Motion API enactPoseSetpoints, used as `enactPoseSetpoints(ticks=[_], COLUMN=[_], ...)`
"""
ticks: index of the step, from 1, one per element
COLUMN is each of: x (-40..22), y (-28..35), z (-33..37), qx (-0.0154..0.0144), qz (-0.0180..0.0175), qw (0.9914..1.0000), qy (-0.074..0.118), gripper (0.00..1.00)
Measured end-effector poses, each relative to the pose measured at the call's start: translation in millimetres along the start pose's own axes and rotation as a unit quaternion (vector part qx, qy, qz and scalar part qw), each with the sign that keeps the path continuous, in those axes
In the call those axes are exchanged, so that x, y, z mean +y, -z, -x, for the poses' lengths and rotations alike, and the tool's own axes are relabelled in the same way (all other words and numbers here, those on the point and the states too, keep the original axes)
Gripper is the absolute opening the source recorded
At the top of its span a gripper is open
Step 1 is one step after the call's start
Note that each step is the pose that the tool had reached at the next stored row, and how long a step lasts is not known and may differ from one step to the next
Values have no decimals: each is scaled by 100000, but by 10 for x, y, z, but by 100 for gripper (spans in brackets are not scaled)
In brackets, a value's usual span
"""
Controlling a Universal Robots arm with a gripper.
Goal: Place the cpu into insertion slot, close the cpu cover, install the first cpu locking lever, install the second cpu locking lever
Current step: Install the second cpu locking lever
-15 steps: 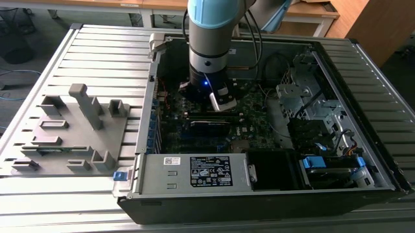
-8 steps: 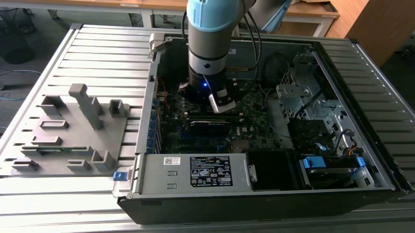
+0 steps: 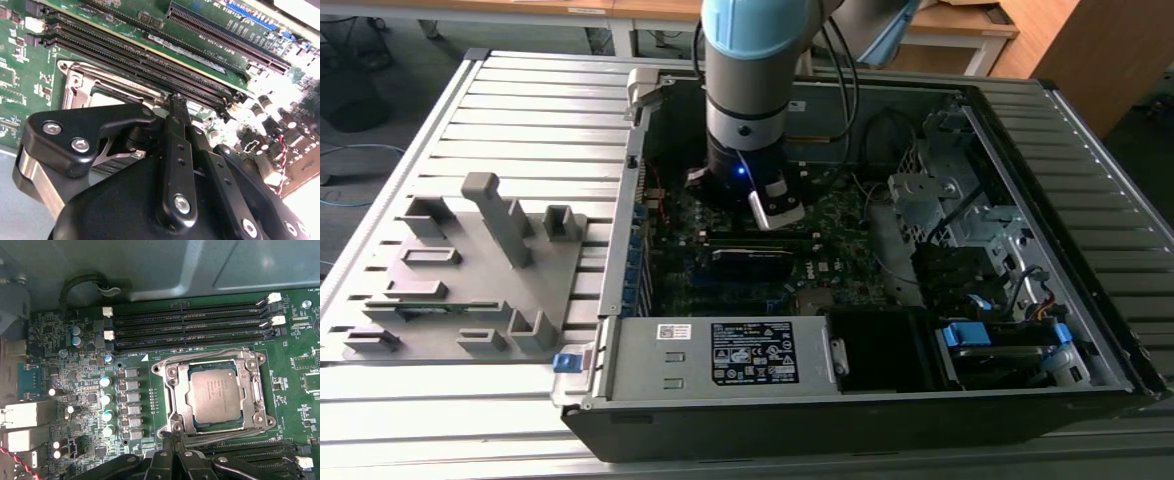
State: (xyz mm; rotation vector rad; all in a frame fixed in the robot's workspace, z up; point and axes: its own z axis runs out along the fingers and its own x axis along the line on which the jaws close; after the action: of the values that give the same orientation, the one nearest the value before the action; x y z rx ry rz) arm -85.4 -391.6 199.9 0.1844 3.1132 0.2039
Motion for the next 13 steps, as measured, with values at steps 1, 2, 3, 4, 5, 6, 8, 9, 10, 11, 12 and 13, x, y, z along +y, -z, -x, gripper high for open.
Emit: enactPoseSetpoints(ticks=[1, 2, 3, 4, 5, 6, 8, 9, 10, 11, 12, 13], x=[-1, -2, -3, -5, -7, -8, -9, -9, -9, -9, -9, -9], y=[1, 0, -2, -6, -9, -10, -10, -11, -12, -12, -11, -12], z=[-4, -12, -20, -29, -39, -46, -51, -54, -56, -57, -58, -59], qx=[-84, -230, -354, -486, -592, -654, -687, -692, -674, -661, -663, -681], qz=[3, 20, 31, 48, 76, 164, 514, 752, 1056, 1285, 1376, 1455], qw=[100000, 100000, 99999, 99999, 99998, 99998, 99996, 99995, 99992, 99990, 99988, 99987], qy=[16, 36, 49, 69, 83, 86, 94, 96, 78, 67, 65, 64], gripper=[11, 11, 11, 11, 11, 11, 11, 11, 11, 11, 11, 11])
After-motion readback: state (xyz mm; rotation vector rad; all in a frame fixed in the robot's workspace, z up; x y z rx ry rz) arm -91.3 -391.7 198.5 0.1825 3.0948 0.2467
